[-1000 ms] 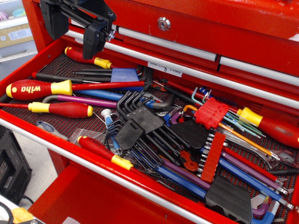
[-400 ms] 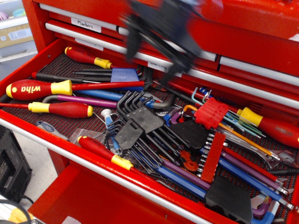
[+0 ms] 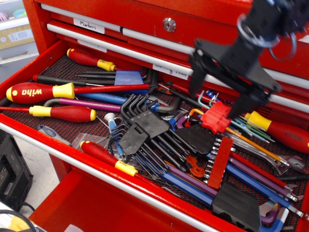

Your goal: Pick up bit holder

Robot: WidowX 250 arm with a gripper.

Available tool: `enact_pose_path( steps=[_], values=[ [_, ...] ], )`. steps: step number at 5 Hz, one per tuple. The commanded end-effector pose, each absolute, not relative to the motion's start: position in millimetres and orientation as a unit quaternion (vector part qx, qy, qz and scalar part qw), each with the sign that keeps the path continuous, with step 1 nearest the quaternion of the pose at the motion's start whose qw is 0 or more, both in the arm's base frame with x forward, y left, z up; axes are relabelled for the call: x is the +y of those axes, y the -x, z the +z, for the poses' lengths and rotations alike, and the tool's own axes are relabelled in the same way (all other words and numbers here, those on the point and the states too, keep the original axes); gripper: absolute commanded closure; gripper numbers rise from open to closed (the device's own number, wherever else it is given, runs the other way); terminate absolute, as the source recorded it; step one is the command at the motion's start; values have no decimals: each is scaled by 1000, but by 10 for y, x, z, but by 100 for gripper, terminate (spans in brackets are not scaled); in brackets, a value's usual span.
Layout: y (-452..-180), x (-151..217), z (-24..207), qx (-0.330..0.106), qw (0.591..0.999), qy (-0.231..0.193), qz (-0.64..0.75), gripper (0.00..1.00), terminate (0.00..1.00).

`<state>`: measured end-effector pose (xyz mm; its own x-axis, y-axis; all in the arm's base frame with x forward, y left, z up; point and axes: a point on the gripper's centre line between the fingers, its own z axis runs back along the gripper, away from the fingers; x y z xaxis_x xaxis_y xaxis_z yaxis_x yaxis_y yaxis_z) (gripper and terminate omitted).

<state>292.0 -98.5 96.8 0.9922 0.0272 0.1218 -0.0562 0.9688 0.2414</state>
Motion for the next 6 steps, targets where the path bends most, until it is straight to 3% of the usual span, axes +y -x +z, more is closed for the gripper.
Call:
enact_pose_path(
  steps=[1, 3, 6],
  values=[
    [-3182, -1208, 649, -124, 985, -82, 88, 0, 0],
    [-3308, -1166, 425, -129, 984, -63, 103, 0, 0],
    [-3210, -1027, 159, -142, 985, -55, 80, 0, 0]
  ],
)
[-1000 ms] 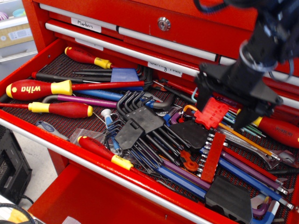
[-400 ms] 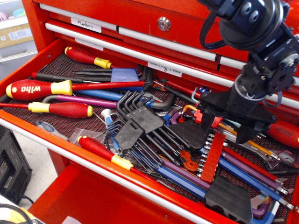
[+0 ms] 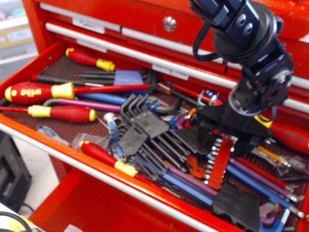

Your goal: Pick up bit holder

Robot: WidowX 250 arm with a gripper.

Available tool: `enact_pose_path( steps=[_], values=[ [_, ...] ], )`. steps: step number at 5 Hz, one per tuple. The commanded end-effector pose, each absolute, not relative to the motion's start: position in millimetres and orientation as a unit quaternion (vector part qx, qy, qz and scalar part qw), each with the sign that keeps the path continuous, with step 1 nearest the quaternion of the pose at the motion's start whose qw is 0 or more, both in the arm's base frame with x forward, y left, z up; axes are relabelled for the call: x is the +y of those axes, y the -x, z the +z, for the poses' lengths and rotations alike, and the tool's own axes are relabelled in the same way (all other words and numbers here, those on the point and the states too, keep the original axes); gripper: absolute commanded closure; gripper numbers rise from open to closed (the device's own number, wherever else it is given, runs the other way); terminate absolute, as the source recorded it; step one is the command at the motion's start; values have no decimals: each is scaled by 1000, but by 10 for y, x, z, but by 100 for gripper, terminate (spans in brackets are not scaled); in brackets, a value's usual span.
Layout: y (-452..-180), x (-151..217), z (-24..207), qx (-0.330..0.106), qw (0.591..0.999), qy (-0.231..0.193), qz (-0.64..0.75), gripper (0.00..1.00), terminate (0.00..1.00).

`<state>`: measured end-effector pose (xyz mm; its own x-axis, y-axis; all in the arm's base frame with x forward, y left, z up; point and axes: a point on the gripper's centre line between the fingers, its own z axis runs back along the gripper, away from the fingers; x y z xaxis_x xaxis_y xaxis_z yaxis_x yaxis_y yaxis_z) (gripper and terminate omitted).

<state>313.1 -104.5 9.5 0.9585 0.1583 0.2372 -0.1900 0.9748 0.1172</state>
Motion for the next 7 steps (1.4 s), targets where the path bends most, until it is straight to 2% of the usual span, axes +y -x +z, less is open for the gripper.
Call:
enact_pose_path(
  steps=[1, 2, 3, 4, 5, 6, 7],
  values=[
    [-3233, -1023, 87, -140, 986, -37, 79, 0, 0],
    [-3289, -993, 148, -135, 988, -32, 64, 100, 0],
    [-3334, -976, 327, -109, 992, -25, 54, 100, 0],
    [-3380, -1000, 615, -95, 994, -18, 53, 100, 0],
    [-3532, -1004, 1095, -49, 997, -35, 46, 100, 0],
    [-3523, -995, 1443, -24, 996, -67, 59, 100, 0],
    [-3368, -880, 1680, -54, 990, -119, 58, 100, 0]
  ],
)
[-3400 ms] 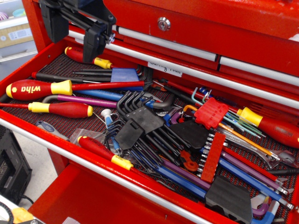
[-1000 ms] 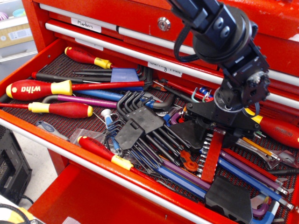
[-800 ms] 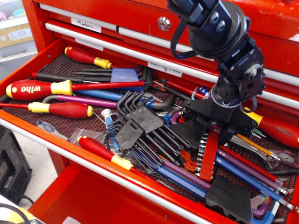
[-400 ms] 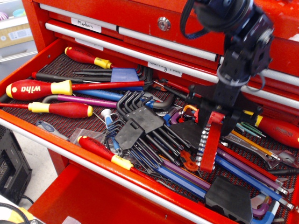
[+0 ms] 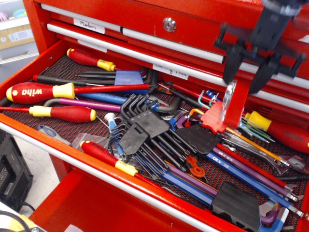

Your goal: Pick up bit holder

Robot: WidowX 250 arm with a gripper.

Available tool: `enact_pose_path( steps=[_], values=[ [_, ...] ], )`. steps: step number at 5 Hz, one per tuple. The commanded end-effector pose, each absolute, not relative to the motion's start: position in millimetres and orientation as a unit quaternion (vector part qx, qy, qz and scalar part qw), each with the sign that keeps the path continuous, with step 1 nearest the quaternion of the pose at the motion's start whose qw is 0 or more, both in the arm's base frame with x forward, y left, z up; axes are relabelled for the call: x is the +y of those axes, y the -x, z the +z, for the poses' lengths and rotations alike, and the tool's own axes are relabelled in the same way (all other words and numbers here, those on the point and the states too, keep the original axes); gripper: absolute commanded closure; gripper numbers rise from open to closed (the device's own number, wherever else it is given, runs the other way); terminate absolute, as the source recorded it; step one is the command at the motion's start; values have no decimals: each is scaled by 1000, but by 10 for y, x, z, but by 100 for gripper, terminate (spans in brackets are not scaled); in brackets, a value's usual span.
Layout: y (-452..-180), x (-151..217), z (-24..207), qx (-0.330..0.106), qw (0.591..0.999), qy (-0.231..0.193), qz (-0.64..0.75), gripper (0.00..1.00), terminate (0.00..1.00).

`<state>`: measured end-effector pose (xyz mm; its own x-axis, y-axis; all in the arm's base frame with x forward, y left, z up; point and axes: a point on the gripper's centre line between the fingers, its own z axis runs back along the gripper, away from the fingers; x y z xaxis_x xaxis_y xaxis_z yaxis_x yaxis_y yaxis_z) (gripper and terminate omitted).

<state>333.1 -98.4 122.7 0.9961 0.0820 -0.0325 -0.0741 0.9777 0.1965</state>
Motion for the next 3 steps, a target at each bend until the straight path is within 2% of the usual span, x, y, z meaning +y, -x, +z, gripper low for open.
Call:
enact_pose_path(
  steps=[1, 2, 3],
  values=[
    [-3268, -793, 1814, -68, 983, -154, 75, 100, 0],
    [-3228, -683, 1997, -68, 980, -173, 69, 100, 0],
    [-3262, -658, 2065, -74, 981, -170, 61, 100, 100]
  ],
)
